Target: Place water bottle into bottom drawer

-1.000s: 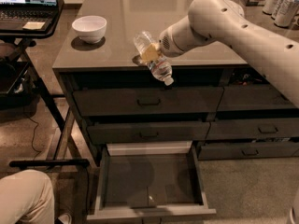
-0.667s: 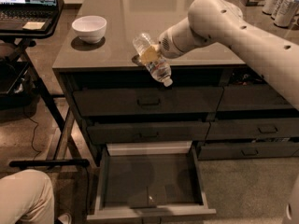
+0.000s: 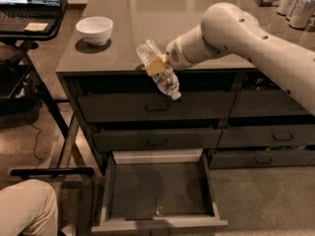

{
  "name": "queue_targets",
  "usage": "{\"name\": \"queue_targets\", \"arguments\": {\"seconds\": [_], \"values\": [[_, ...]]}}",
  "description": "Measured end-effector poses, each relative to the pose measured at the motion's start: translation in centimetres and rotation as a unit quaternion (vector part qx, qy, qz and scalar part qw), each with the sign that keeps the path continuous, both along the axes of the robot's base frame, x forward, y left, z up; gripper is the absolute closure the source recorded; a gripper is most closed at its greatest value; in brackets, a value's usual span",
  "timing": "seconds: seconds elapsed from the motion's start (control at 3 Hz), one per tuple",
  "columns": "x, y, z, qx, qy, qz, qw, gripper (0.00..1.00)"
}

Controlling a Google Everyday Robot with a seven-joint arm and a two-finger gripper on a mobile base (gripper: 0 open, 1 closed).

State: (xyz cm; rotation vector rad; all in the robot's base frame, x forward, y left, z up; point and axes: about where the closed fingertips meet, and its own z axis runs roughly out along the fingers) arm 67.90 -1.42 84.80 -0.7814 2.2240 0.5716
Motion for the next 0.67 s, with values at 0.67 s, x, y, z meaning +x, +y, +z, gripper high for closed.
{"name": "queue_targets", "arguments": {"seconds": [0.67], "values": [[-0.5,0.1,-0.89,0.001,-0.007,0.003,1.0,1.0]]}}
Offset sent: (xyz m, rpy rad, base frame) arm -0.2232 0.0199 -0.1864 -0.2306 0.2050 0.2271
